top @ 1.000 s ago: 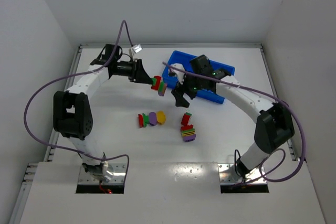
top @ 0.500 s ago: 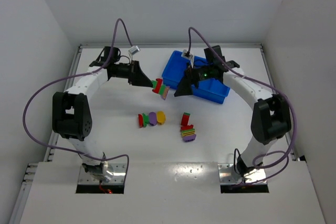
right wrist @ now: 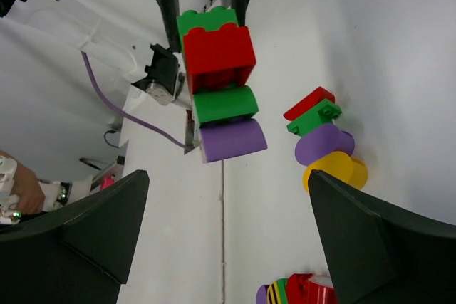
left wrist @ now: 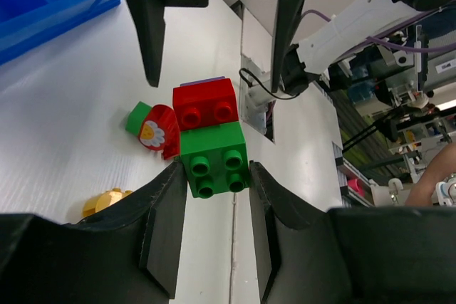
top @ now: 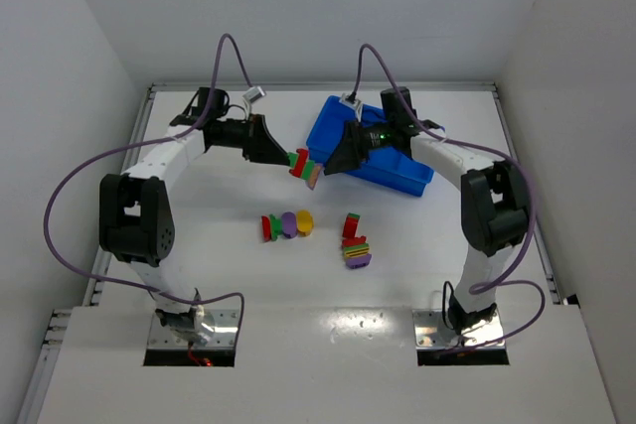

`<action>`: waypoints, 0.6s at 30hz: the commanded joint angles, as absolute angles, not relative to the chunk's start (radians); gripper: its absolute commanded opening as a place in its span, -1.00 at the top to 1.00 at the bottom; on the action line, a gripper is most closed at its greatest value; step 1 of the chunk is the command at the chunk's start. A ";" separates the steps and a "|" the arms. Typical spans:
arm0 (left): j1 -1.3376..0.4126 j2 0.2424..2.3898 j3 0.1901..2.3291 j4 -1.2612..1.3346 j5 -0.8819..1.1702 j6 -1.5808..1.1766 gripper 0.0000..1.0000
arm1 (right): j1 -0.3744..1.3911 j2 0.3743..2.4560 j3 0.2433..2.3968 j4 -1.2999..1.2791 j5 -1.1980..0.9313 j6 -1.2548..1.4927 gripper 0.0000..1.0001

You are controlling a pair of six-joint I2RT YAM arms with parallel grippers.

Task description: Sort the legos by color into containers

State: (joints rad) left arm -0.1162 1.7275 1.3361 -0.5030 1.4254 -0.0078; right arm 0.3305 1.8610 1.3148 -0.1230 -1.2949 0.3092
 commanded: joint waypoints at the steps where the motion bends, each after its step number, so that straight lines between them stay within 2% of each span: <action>1: -0.135 1.707 1.379 -0.477 1.480 0.020 0.85 | 0.337 1.870 1.336 -0.055 -1.325 0.325 -0.88; 6: -0.164 1.717 1.388 -0.477 1.480 0.020 0.85 | 0.347 1.888 1.364 -0.046 -1.325 0.325 -0.85; 13: -0.175 1.735 1.410 -0.477 1.471 0.020 0.85 | 0.356 1.898 1.376 -0.035 -1.344 0.325 -0.39; 18: -0.184 1.753 1.430 -0.477 1.471 0.020 0.85 | 0.365 1.888 1.364 -0.026 -1.353 0.325 -0.26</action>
State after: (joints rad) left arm -0.1753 1.7435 1.3815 -0.5037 1.4258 -0.0082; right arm 0.3573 1.8919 1.3437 -0.0830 -1.3025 0.3359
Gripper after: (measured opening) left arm 0.423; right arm 0.635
